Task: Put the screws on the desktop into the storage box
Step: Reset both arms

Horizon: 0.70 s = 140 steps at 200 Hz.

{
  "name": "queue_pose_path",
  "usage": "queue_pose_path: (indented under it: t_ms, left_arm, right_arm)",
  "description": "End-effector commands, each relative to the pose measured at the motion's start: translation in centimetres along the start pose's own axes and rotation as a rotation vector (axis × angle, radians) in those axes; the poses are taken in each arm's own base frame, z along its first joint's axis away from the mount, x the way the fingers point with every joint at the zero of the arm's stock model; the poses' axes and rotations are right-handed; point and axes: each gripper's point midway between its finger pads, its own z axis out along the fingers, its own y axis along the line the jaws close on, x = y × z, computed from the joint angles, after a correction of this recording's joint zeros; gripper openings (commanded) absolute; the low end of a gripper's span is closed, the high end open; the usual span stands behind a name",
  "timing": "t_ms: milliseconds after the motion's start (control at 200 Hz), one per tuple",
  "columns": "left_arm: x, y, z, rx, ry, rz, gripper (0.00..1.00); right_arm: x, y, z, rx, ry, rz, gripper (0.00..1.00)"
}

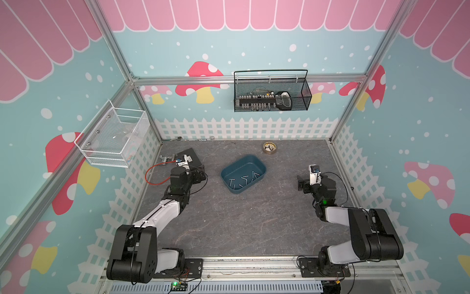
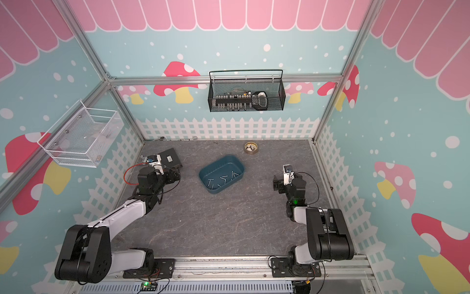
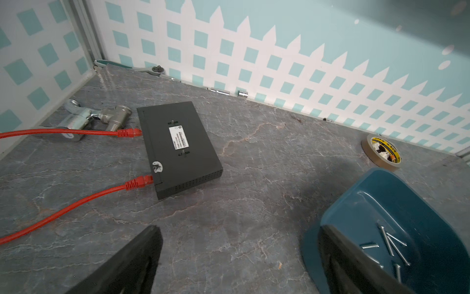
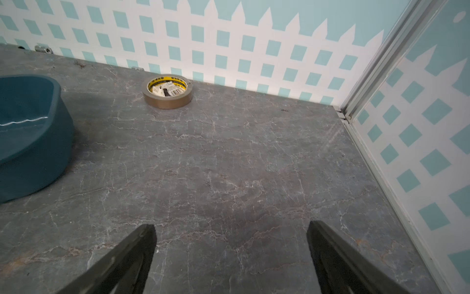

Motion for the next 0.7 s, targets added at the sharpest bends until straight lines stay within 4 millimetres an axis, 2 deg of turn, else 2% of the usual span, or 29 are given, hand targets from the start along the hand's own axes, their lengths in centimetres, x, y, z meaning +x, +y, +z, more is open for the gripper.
queue_pose_path:
  t_ms: [0, 145, 335, 405, 500, 696]
  left_arm:
    - [-1.3, 0.3, -0.2, 0.03, -0.126, 0.061, 0.99]
    - [-0.3, 1.2, -0.7, 0.038, -0.19, 0.084, 0.99]
    - [0.3, 1.3, -1.0, 0.055, -0.237, 0.119, 0.99]
    - [0.3, 1.2, -1.8, 0.066, -0.286, 0.131, 0.99]
    - [0.9, 0.9, -1.7, 0.101, -0.282, 0.146, 0.99]
    - [1.4, 0.1, -1.9, 0.141, -0.283, 0.173, 0.99]
  right_arm:
    - [-1.2, -0.1, -0.4, -0.01, -0.095, -0.017, 0.99]
    - [-1.5, 0.4, -1.2, -0.032, -0.136, -0.03, 0.98]
    - [-1.3, 1.1, -3.8, -0.033, -0.237, -0.059, 0.99]
    - [-1.3, 0.9, -3.7, -0.021, -0.235, -0.051, 0.99]
    - [-1.0, 1.0, -2.8, -0.036, -0.198, -0.053, 0.99]
    - [-1.0, 0.7, -2.9, -0.022, -0.203, -0.048, 0.99]
